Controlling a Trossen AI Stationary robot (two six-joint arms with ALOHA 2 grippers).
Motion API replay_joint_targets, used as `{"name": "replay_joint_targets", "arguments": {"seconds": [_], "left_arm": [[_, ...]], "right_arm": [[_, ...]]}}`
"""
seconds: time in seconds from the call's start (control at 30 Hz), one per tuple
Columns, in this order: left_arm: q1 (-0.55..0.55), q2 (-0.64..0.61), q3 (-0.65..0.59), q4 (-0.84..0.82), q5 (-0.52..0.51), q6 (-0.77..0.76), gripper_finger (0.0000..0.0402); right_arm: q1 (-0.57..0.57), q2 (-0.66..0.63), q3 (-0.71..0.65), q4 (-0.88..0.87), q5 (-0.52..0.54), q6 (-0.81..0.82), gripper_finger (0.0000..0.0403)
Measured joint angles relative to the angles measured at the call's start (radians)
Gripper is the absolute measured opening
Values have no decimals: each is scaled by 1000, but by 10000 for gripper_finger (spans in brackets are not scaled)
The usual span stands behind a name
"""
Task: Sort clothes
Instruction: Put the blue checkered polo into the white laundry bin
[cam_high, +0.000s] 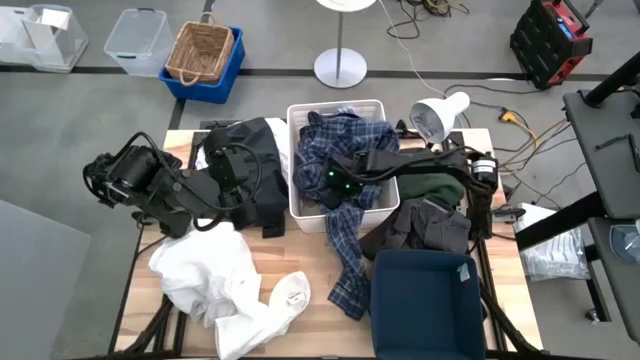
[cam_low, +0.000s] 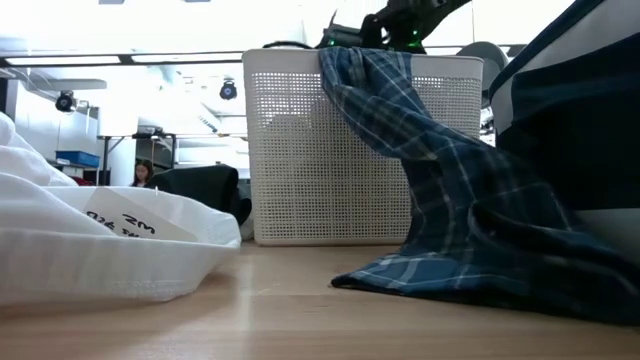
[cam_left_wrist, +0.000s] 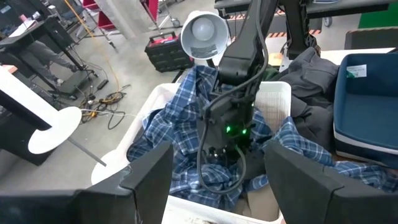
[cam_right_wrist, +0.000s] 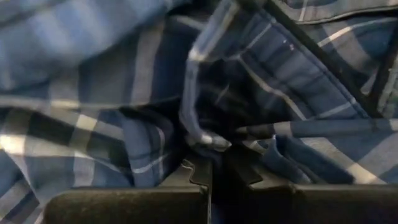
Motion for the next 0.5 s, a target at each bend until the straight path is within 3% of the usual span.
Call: {"name": "replay_joint_targets", "arguments": {"seconds": [0.23,0.5], "left_arm": [[0,0,-1,0,0,0,231],[0,0,-2,0,24,50,231]], "right_arm": [[0,-39,102,-137,-68,34,41],[20,-45,394,-458,-70,-5,142]]}}
